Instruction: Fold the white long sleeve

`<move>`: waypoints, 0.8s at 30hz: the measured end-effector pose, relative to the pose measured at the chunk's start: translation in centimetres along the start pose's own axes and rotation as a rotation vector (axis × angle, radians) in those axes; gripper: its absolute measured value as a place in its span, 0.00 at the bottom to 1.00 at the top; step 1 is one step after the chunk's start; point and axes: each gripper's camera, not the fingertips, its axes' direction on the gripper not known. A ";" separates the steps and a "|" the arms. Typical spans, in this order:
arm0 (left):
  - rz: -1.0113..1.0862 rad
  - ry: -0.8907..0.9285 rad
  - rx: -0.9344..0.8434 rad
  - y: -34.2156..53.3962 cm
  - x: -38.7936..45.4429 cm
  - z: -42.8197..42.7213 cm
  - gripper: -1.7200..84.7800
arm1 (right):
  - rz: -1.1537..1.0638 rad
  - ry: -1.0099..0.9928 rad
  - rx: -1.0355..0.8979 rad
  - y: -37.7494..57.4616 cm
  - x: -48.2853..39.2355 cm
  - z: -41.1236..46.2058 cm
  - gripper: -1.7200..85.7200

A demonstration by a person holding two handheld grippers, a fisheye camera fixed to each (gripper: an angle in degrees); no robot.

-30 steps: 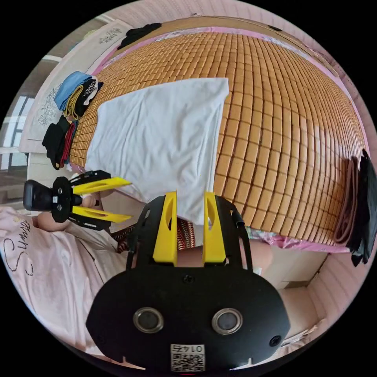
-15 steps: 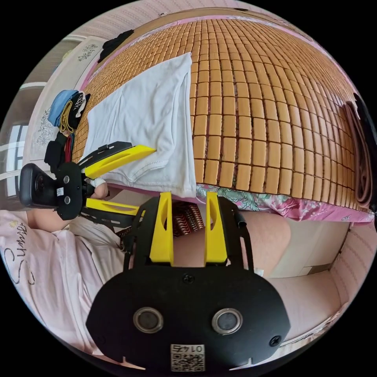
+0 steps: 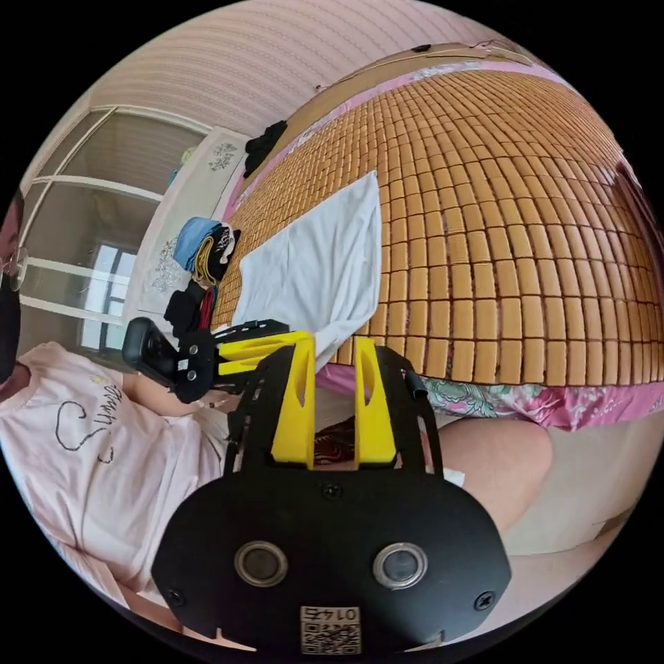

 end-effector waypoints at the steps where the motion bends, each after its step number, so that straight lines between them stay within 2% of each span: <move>1: 0.001 0.005 -0.001 0.1 0.0 -0.2 0.02 | 0.032 -0.030 0.011 0.0 1.0 -0.1 0.19; 3: -0.006 0.037 0.002 0.7 -0.3 -1.0 0.01 | 0.203 -0.276 0.058 0.0 5.3 0.4 0.21; 5: -0.018 0.045 -0.005 1.2 -0.6 -1.5 0.01 | 0.256 -0.400 0.080 -0.3 7.1 1.4 0.21; 13: -0.005 0.130 0.043 2.9 -1.6 -5.5 0.01 | 0.249 -0.446 0.192 -4.4 8.5 3.4 0.16; 15: 0.012 0.139 0.048 3.2 -1.7 -6.6 0.01 | 0.261 -0.426 0.270 -5.9 9.1 3.0 0.13; 17: 0.010 0.152 0.060 3.3 -1.9 -7.3 0.01 | 0.310 -0.409 0.255 -7.0 9.7 3.2 0.08; 19: -0.001 0.162 0.073 3.4 -2.3 -7.9 0.01 | 0.300 -0.426 0.250 -7.8 10.0 3.3 0.06; 24: -0.030 0.240 0.149 2.3 -3.6 -9.1 0.01 | 0.290 -0.480 0.361 -7.4 10.9 0.0 0.04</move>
